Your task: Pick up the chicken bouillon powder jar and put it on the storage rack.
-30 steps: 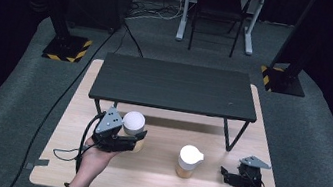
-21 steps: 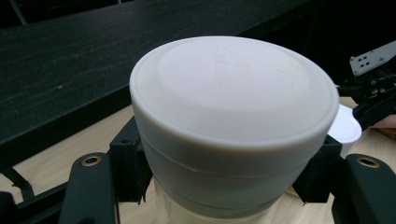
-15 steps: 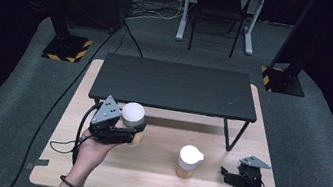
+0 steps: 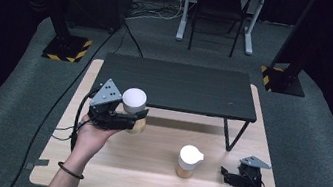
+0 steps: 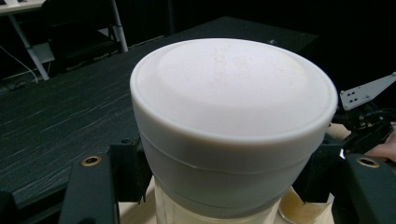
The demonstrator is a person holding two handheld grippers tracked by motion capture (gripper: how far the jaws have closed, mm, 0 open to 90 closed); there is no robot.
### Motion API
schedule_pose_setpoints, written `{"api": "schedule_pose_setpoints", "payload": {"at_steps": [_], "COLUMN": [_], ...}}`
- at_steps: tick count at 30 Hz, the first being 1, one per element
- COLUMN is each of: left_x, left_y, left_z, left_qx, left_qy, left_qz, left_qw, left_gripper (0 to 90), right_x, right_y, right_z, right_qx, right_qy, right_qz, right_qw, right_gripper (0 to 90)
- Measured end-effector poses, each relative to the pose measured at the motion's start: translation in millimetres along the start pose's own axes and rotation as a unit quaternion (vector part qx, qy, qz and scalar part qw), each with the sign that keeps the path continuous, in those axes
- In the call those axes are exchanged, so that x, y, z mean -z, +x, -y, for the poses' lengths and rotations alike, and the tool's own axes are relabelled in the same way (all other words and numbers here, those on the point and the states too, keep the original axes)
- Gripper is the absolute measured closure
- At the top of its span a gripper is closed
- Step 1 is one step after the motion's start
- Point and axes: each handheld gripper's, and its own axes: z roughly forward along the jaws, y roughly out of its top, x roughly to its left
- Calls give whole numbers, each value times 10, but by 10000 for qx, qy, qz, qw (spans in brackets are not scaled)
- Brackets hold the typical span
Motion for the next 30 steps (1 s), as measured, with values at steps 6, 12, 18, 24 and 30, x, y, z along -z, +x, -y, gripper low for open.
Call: {"api": "schedule_pose_setpoints", "payload": {"at_steps": [6,12,18,24,30], "left_x": [-1,-16,-18,-45,-124], "left_y": [26,72,127,180,217], "left_z": [-75,-171,-273,-345,-413], "left_qx": [13,11,40,38,47], "left_qy": [-17,-15,-114,-150,-143], "left_qz": [-12,-77,-110,-123,-316], "left_qw": [10000,10000,9999,9998,9994], "left_gripper": [342,342,342,342,342], "right_x": [0,0,-1,-1,-1], "right_y": [1,-1,3,1,4], "right_z": [0,0,-2,-1,-2], "right_qx": [1,-7,8,0,8], "right_qy": [1,-1,4,2,5], "right_qz": [2,-3,8,3,8], "right_qw": [10000,10000,10000,10000,10000], "right_gripper": [132,132,131,131,131]}}
